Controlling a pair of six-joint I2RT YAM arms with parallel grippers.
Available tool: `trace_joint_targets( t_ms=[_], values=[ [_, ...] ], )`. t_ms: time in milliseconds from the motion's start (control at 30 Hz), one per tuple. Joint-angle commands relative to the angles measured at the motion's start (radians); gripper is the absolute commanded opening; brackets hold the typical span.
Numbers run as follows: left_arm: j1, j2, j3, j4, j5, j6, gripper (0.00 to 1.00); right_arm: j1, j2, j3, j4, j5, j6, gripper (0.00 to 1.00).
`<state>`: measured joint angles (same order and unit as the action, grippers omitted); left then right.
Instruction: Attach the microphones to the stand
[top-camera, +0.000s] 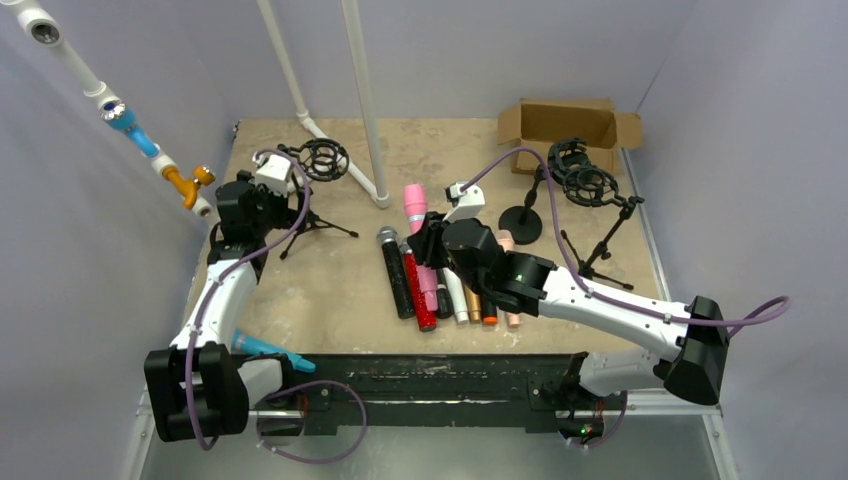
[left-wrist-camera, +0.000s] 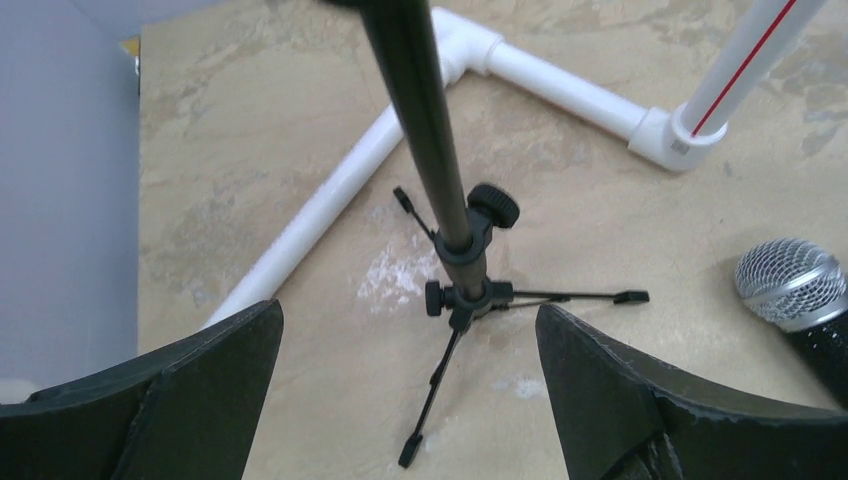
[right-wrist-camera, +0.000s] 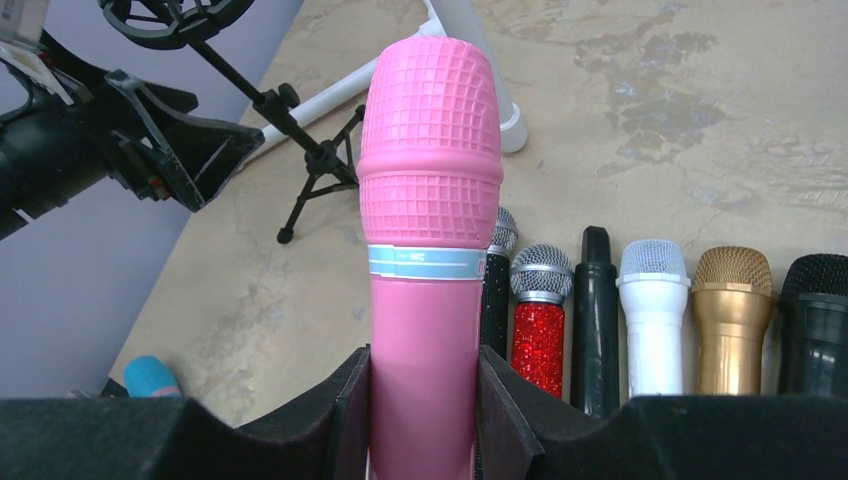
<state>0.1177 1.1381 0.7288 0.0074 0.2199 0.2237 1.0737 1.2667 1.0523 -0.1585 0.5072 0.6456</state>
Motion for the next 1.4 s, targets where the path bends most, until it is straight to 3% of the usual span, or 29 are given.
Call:
trace_joint_targets(
  t_ms=[0, 200, 367, 633, 700, 767, 1000, 1233, 1367],
  values=[
    [0.004, -0.002, 0.012, 0.223, 0.114, -0.041, 0.98, -0.004, -0.032, 0.045, 0.02, 0.03, -0.009, 0.0],
    [0.019, 0.031, -0.031, 0.389, 0.142, -0.134, 0.94, -0.008, -0.027, 0.049, 0.017, 0.03, -0.012, 0.0],
    [0.036, 0.084, -0.02, 0.452, 0.223, -0.192, 0.8, -0.012, -0.031, 0.048, 0.014, 0.029, -0.018, 0.0],
    [0.04, 0.147, 0.026, 0.474, 0.346, -0.253, 0.39, -0.015, -0.061, 0.026, 0.019, 0.037, -0.018, 0.0],
    [0.04, 0.147, 0.027, 0.468, 0.349, -0.246, 0.23, -0.015, -0.069, 0.023, 0.017, 0.037, -0.02, 0.0],
    [0.04, 0.135, 0.025, 0.45, 0.35, -0.229, 0.0, -0.015, -0.077, 0.023, 0.015, 0.041, -0.023, 0.0],
    [0.053, 0.031, -0.001, 0.348, 0.44, -0.181, 0.0, -0.015, -0.101, 0.038, 0.014, 0.054, -0.049, 0.0],
    [0.056, -0.122, -0.041, 0.047, 0.651, -0.031, 0.0, -0.016, -0.089, 0.108, 0.047, 0.065, -0.121, 0.0],
    [0.055, -0.236, -0.09, -0.136, 0.732, 0.073, 0.0, -0.016, -0.072, 0.146, 0.148, 0.071, -0.199, 0.0]
  ],
)
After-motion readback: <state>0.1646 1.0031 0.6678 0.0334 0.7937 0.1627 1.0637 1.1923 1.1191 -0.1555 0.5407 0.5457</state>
